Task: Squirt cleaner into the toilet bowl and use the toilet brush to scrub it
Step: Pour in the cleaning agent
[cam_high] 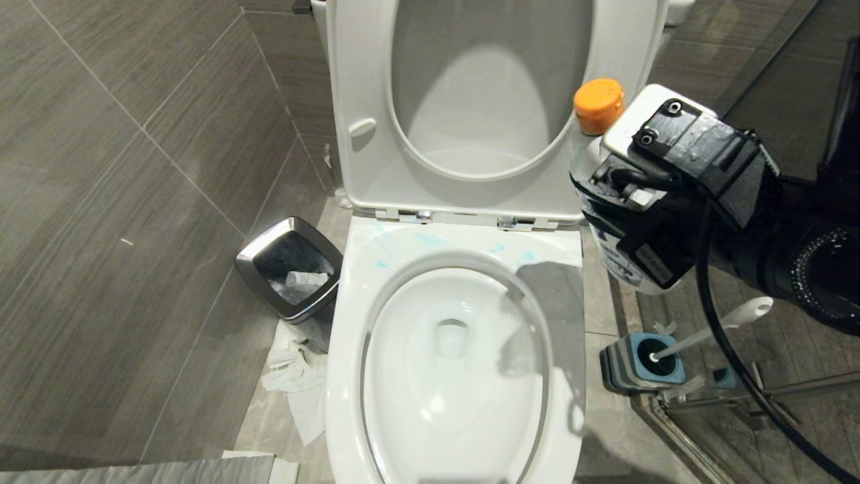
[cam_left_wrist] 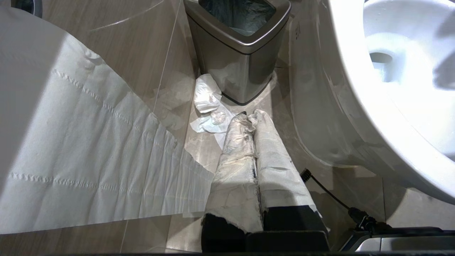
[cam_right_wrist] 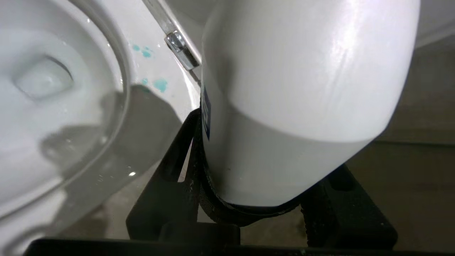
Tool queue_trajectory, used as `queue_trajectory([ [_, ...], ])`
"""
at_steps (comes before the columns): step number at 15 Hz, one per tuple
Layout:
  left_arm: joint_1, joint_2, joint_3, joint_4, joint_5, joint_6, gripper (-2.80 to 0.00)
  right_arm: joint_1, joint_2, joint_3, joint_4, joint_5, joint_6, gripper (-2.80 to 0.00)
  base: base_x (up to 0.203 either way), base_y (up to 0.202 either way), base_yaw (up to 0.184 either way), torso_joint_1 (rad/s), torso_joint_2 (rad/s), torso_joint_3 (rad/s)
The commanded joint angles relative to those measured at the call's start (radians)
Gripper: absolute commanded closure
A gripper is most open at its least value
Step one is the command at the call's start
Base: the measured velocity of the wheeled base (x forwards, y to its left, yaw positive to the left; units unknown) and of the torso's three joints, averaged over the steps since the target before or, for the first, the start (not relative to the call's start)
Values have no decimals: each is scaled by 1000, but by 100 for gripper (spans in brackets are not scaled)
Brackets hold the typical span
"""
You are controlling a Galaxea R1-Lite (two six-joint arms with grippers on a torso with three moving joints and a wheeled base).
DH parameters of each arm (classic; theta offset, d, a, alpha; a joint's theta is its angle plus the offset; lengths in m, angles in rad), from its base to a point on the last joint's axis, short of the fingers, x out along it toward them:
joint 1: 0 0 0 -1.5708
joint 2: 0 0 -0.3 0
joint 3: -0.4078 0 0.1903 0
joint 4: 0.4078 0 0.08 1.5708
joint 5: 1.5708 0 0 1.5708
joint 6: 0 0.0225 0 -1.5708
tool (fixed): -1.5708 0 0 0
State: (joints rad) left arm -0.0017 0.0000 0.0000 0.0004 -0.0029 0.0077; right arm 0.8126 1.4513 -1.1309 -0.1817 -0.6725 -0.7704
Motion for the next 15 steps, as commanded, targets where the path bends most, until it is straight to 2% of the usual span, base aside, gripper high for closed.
queue_trajectory([
  [1, 0, 0, 2, 0, 0, 0, 0, 0, -7, -1, -2, -1, -147, 0, 0, 0, 0, 0, 0, 0],
  [7, 0, 0, 2, 0, 0, 0, 0, 14, -12, -20, 7, 18, -446, 0, 0, 0, 0, 0, 0, 0],
  [11, 0, 0, 2, 0, 0, 0, 0, 49, -10, -67, 134, 15, -576, 0, 0, 0, 0, 0, 0, 0],
  [13, 0, 0, 2, 0, 0, 0, 0, 57, -3, -70, 137, -2, -657, 0, 0, 0, 0, 0, 0, 0],
  [15, 0, 0, 2, 1, 0, 0, 0, 64, 4, -71, 133, -60, -714, 0, 0, 0, 0, 0, 0, 0],
])
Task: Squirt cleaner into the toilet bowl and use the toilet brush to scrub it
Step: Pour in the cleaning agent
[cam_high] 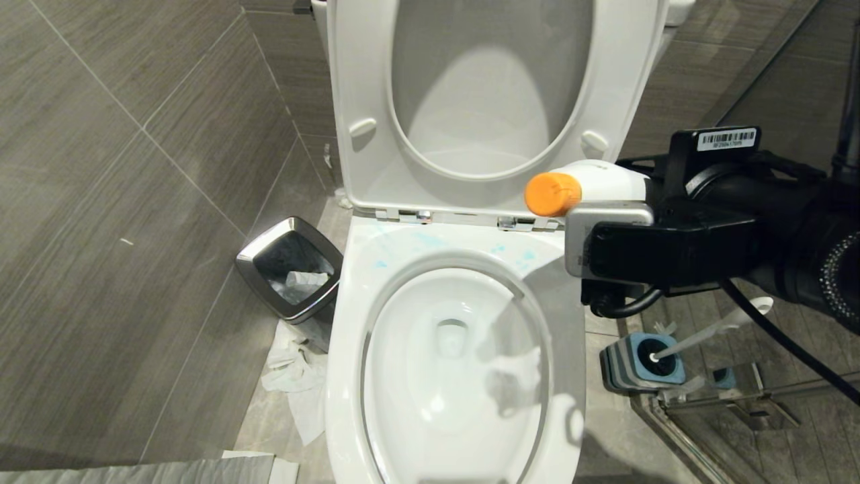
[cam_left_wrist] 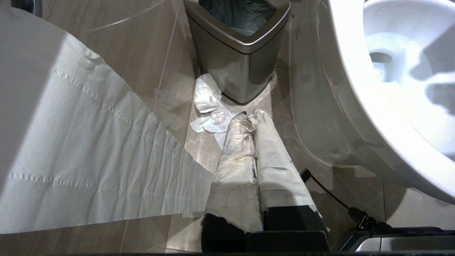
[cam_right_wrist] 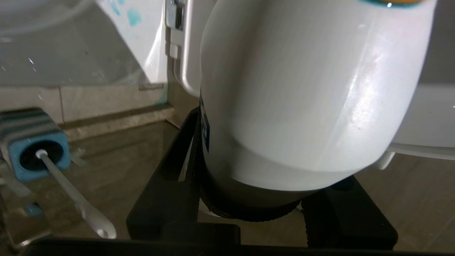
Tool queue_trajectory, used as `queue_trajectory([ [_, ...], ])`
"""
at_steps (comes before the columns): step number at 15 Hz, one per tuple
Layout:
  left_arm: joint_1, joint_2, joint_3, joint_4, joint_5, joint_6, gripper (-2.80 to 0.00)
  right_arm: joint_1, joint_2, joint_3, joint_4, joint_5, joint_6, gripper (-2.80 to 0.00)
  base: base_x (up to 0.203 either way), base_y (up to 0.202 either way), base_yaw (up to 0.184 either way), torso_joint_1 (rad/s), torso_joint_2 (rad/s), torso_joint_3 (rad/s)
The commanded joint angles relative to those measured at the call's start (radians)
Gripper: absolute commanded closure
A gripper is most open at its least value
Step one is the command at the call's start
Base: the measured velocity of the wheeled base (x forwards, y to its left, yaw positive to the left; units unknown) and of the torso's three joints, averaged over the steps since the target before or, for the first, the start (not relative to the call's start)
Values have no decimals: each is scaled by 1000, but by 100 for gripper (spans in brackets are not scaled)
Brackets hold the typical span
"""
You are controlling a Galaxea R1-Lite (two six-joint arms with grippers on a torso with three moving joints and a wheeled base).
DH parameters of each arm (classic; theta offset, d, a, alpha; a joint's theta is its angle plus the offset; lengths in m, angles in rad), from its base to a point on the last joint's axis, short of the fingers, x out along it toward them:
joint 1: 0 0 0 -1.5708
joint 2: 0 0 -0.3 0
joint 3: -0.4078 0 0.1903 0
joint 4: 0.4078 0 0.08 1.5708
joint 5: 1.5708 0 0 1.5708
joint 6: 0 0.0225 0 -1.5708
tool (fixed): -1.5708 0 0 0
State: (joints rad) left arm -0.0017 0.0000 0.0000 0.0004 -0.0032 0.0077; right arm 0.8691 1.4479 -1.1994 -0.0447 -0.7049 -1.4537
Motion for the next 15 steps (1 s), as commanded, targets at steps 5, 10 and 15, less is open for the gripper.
queue_trajectory([
  [5, 0, 0, 2, 0, 0, 0, 0, 38, 36, -2, -28, -177, -119, 0, 0, 0, 0, 0, 0, 0],
  [10, 0, 0, 2, 0, 0, 0, 0, 116, 96, -5, -232, -306, -366, 0, 0, 0, 0, 0, 0, 0],
  [15, 0, 0, 2, 1, 0, 0, 0, 170, 113, -32, -289, -312, -655, 0, 0, 0, 0, 0, 0, 0],
])
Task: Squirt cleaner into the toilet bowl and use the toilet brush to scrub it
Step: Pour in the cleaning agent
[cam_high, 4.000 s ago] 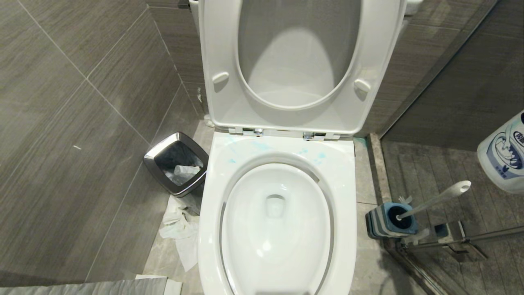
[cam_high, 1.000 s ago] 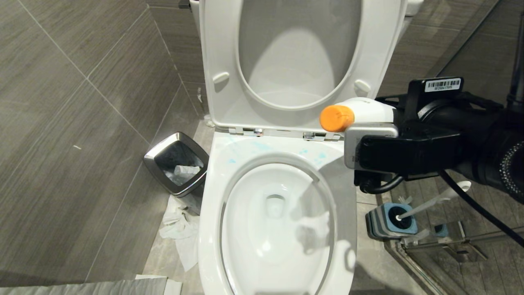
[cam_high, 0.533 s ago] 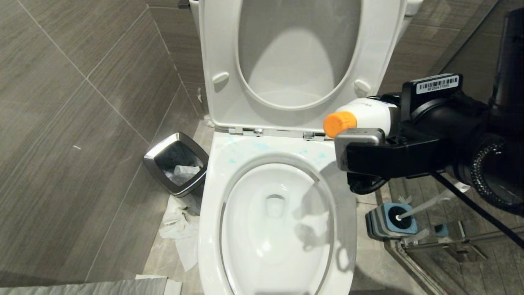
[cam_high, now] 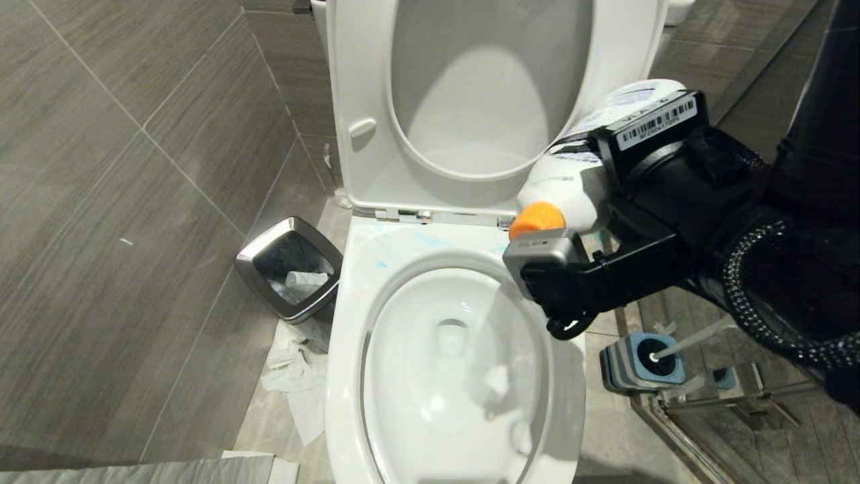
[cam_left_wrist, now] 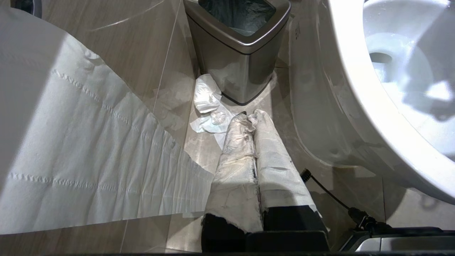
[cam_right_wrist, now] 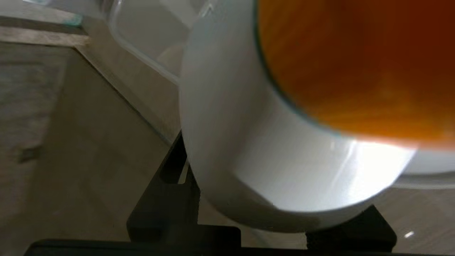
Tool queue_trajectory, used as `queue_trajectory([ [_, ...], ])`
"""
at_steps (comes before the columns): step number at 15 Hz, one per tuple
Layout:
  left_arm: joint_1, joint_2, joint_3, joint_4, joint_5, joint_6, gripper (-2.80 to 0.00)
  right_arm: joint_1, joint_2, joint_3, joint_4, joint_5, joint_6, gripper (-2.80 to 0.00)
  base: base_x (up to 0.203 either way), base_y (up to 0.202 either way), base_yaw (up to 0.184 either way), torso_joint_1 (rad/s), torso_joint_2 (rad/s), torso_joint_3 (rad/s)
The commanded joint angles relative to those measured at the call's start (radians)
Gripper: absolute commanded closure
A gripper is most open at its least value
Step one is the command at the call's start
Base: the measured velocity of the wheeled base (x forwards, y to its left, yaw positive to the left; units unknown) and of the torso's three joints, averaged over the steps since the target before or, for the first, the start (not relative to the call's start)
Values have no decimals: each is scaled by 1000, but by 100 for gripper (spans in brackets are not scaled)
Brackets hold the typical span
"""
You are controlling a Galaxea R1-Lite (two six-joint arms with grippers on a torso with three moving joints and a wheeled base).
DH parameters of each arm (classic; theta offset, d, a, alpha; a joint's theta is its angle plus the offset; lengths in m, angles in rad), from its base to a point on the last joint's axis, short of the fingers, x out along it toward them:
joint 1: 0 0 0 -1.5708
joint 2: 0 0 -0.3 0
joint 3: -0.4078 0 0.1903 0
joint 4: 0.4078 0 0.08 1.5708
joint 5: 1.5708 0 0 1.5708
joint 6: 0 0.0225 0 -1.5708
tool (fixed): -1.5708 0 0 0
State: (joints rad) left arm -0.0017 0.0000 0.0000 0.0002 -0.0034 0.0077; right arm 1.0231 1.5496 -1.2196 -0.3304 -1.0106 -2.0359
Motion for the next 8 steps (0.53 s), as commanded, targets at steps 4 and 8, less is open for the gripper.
queue_trajectory([
  [4, 0, 0, 2, 1, 0, 0, 0, 48, 37, -62, -6, -68, -192, 0, 0, 0, 0, 0, 0, 0],
  [8, 0, 0, 2, 0, 0, 0, 0, 55, 63, -78, -7, -77, -199, 0, 0, 0, 0, 0, 0, 0],
])
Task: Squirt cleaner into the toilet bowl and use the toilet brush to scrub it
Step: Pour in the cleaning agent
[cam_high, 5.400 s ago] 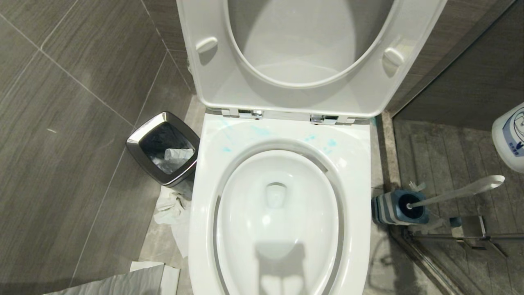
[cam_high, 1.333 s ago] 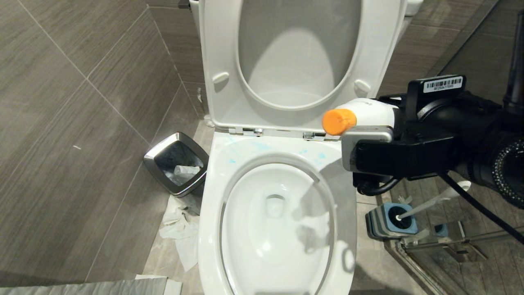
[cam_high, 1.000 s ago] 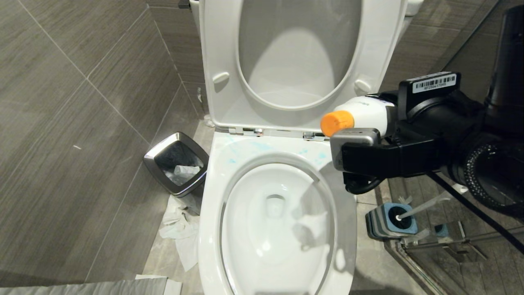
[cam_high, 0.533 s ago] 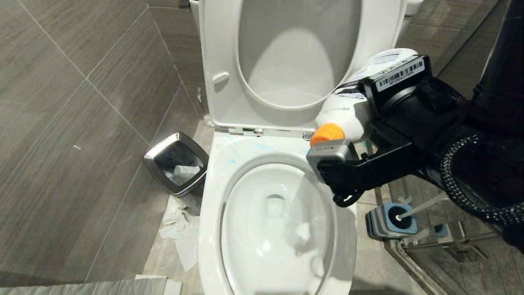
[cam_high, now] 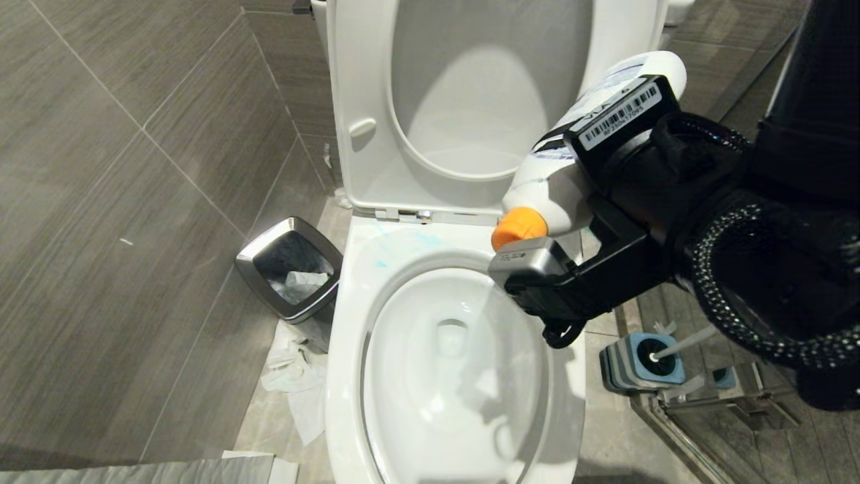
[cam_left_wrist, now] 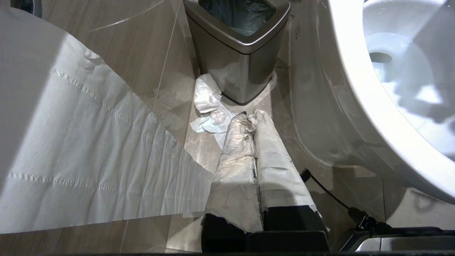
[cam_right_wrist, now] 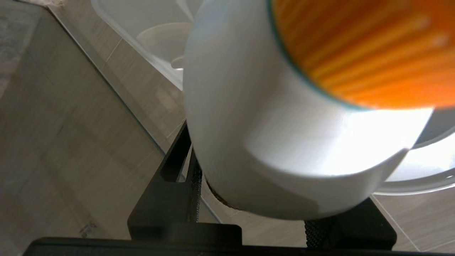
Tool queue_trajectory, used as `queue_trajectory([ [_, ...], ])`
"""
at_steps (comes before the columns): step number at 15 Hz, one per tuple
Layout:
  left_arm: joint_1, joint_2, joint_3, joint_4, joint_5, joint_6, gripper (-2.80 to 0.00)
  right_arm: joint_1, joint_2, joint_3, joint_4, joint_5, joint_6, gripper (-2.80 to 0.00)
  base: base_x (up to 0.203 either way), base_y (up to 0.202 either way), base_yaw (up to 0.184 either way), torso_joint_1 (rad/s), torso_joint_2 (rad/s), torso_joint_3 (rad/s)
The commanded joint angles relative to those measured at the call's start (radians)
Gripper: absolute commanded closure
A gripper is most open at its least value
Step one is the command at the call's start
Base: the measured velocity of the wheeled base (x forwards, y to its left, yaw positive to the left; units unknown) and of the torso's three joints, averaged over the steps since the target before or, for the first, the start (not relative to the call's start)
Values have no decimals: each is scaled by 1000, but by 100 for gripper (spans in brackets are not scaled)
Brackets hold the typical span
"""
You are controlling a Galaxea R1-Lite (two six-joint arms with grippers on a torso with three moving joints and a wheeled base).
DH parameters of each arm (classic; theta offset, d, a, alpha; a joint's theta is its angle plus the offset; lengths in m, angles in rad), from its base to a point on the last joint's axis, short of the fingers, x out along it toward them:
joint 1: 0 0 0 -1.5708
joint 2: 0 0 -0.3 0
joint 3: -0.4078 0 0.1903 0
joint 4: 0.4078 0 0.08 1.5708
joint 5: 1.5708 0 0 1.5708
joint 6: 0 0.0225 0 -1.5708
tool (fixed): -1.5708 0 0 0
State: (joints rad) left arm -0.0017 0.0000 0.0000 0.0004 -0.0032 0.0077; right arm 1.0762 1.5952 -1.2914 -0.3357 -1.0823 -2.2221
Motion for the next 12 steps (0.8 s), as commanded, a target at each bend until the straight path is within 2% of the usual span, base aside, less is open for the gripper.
queue_trajectory([
  [1, 0, 0, 2, 0, 0, 0, 0, 2, 27, -10, -6, -6, -13, 0, 0, 0, 0, 0, 0, 0],
  [4, 0, 0, 2, 1, 0, 0, 0, 2, 61, -9, -64, -8, -38, 0, 0, 0, 0, 0, 0, 0],
  [8, 0, 0, 2, 1, 0, 0, 0, -6, 91, -8, -184, -8, -145, 0, 0, 0, 0, 0, 0, 0],
  [12, 0, 0, 2, 0, 0, 0, 0, -55, 108, -4, -252, -8, -203, 0, 0, 0, 0, 0, 0, 0],
])
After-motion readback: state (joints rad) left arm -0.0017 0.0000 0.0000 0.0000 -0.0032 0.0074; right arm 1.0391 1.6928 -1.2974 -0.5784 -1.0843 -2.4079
